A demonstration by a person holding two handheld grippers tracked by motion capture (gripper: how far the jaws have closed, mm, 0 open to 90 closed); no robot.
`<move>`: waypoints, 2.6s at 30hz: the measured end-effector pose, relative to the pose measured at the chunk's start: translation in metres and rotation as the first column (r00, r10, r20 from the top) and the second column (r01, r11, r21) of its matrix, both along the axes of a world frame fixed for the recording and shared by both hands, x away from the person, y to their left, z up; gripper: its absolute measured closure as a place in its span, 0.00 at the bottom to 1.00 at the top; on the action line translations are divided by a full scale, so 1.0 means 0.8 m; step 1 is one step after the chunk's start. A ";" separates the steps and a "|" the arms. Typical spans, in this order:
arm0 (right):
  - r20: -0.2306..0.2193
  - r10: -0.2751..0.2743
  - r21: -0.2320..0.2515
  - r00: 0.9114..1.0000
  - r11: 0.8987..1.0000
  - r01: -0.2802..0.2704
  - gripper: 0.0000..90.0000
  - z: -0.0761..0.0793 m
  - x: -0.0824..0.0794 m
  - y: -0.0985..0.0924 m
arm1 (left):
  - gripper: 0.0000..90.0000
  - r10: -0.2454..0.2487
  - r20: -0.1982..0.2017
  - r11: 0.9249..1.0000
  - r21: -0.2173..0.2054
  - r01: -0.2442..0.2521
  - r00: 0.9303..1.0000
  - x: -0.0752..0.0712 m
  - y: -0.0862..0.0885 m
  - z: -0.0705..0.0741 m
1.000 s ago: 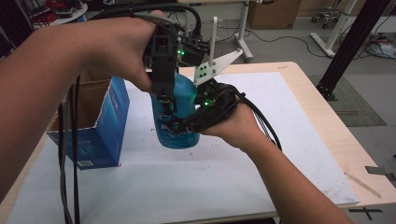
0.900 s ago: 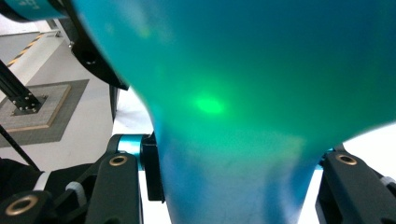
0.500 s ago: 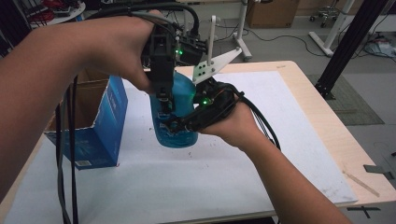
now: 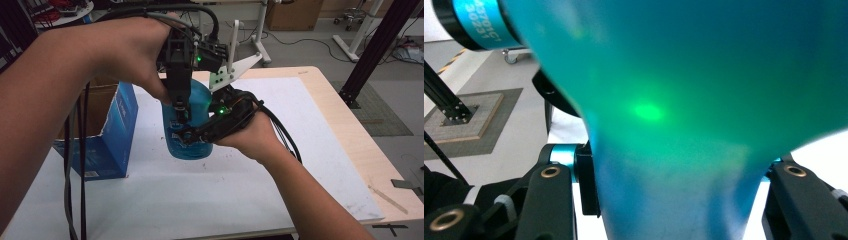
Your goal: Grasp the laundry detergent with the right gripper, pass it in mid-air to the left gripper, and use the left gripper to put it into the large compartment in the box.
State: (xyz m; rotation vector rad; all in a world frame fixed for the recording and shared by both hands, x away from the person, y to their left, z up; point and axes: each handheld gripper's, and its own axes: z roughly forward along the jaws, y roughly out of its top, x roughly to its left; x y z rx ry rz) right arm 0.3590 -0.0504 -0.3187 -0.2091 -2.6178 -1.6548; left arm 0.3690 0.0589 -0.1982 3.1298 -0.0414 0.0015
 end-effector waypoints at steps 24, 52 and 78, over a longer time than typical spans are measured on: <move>0.079 -0.072 -0.036 0.994 0.997 0.075 0.12 0.025 -0.008 -0.045 | 0.43 0.061 0.013 0.998 -0.011 -0.060 0.998 -0.001 0.024 0.020; 0.206 -0.095 -0.421 0.974 0.890 0.176 0.01 0.054 0.011 -0.100 | 0.43 0.779 -0.049 0.621 -0.076 -0.780 0.625 0.003 0.157 0.104; 0.196 -0.126 -0.463 0.972 0.862 0.205 0.01 0.047 0.023 -0.121 | 0.43 0.977 0.022 0.212 -0.017 -0.977 0.211 0.047 0.260 0.091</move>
